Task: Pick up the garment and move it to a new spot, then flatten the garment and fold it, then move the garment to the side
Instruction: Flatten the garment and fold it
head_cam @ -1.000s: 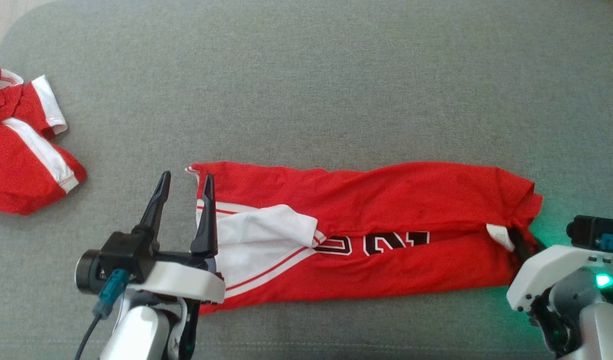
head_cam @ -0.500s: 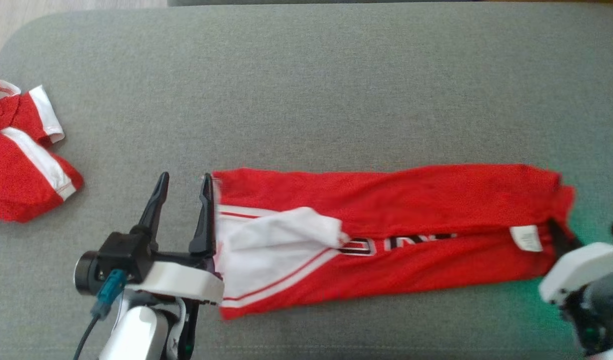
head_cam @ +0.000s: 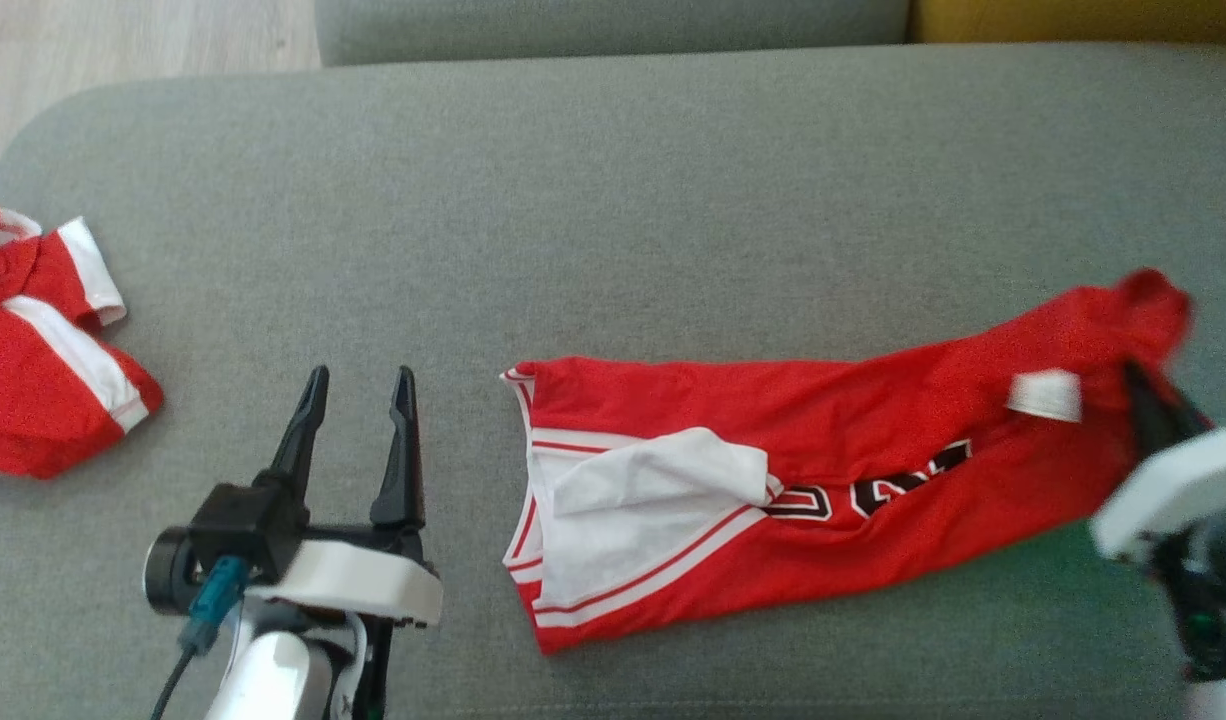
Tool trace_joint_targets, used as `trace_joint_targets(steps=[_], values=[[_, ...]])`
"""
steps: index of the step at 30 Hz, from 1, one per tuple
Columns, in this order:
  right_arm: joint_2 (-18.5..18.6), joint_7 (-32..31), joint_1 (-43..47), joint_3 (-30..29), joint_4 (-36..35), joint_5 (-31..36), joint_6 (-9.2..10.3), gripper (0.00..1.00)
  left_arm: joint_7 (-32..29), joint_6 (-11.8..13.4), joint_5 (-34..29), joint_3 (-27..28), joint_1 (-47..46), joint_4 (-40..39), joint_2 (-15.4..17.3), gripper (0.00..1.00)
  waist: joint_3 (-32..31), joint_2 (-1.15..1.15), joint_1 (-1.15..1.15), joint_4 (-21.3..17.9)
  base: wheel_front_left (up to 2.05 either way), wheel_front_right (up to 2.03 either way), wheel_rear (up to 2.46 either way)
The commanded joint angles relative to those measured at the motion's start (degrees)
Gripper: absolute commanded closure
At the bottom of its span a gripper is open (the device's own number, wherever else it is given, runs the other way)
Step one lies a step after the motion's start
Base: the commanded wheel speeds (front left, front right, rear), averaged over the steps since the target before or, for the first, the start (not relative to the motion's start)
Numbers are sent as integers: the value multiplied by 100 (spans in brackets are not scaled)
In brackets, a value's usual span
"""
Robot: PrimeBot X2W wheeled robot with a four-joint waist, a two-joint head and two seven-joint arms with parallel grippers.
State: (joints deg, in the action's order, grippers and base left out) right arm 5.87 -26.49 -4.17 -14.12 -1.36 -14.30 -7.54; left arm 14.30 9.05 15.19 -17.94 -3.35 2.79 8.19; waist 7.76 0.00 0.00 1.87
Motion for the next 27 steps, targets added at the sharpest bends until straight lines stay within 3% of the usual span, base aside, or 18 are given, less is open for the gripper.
trace_joint_targets(steps=[1,5,8,15,24,25,26,27], values=[[-18,-71,-251,373,-409,-126,5,100,69,1,-64,187,-88,-153,39,0,-110,0,0,-37,0,0,0],[-194,-197,-258,1401,-793,-372,5,100,70,-28,-51,137,-49,-115,45,0,-266,0,0,-3,0,0,0],[-276,-134,-267,2180,-691,-663,5,100,64,-45,-40,93,-36,-93,43,0,-328,0,0,63,0,0,0],[-297,685,-511,3728,404,-1752,5,100,34,-77,-30,-32,-48,-51,13,0,-321,0,0,393,0,0,0],[-299,1679,-1215,4823,1860,-2453,5,100,39,-87,-14,-96,-146,-21,-27,0,-111,0,0,708,0,0,0],[-299,1761,-1292,4907,1968,-2501,5,63,40,-89,-11,-94,-161,-20,-28,0,-79,0,0,724,0,0,0],[-299,1857,-1371,4993,2048,-2548,5,0,43,-90,-6,-88,-176,-19,-29,0,-54,0,0,733,0,0,0],[-299,1953,-1446,5086,2102,-2604,5,0,45,-89,-3,-79,-189,-13,-30,0,-40,0,0,735,0,0,0]])
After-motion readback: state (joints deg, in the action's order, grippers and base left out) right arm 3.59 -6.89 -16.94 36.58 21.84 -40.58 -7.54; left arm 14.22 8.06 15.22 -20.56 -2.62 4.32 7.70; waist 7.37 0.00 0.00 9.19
